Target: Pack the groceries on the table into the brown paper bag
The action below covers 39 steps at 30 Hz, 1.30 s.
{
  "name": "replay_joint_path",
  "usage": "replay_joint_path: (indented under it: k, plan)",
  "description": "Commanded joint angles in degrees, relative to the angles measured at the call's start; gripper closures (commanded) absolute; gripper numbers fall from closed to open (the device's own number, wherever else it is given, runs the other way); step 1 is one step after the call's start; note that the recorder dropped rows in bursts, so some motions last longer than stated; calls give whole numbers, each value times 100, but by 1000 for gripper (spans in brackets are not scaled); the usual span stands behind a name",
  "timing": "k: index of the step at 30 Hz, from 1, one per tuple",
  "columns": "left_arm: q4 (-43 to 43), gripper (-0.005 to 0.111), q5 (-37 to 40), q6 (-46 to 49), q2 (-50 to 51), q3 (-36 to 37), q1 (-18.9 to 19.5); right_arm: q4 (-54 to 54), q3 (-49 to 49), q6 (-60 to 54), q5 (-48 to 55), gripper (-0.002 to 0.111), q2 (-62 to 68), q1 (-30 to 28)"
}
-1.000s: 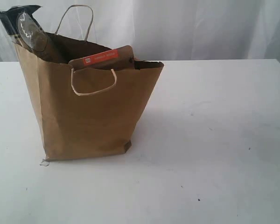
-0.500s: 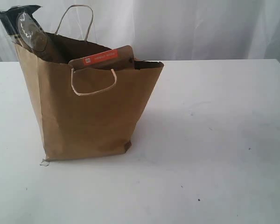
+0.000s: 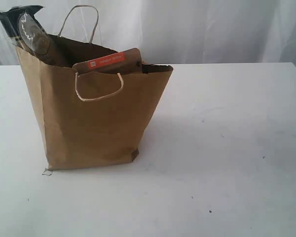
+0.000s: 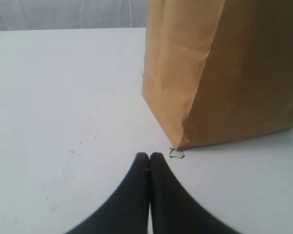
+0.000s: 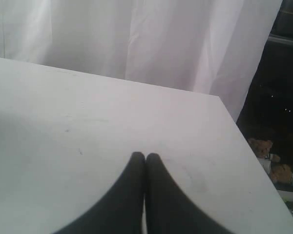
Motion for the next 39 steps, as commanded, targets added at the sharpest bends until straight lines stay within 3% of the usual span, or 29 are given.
replay_joint_path:
  k: [1, 28, 39]
  plan:
    - [7, 107, 63, -49, -28, 23, 28, 13, 39, 0, -9, 108, -34, -23]
    - [31, 107, 63, -49, -28, 23, 68, 13, 39, 0, -9, 108, -34, -23]
    - [31, 107, 63, -49, -28, 23, 543, 13, 39, 0, -9, 108, -34, -23]
